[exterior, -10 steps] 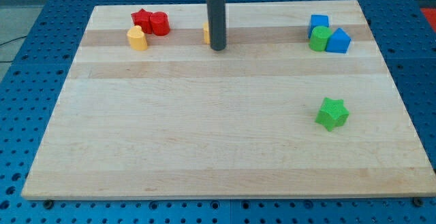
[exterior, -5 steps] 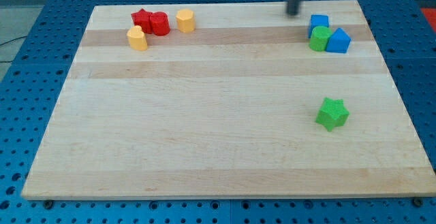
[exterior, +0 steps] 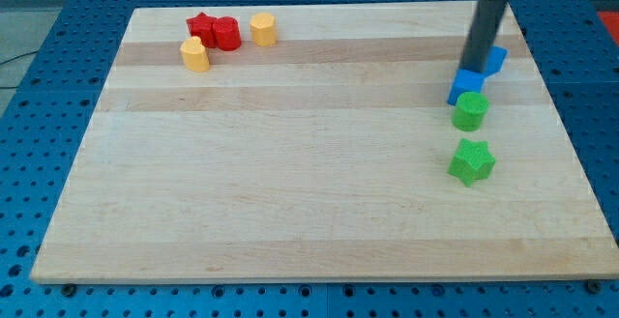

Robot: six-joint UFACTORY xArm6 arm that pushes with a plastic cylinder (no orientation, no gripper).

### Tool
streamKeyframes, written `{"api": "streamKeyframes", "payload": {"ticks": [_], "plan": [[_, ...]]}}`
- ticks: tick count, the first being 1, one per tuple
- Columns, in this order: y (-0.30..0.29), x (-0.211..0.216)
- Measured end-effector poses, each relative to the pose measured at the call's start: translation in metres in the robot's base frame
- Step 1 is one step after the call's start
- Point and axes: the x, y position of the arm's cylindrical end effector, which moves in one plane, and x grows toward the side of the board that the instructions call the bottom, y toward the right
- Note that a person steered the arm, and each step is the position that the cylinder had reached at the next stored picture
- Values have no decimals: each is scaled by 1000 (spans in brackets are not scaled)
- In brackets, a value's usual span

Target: Place the green circle towards the center left of the board

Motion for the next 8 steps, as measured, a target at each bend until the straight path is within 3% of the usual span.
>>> {"api": "streamKeyframes", "payload": {"ticks": [3,4,6,7,8], "plan": [[4,97],[-57,112],[-228,80],[-223,53],[-154,52]]}}
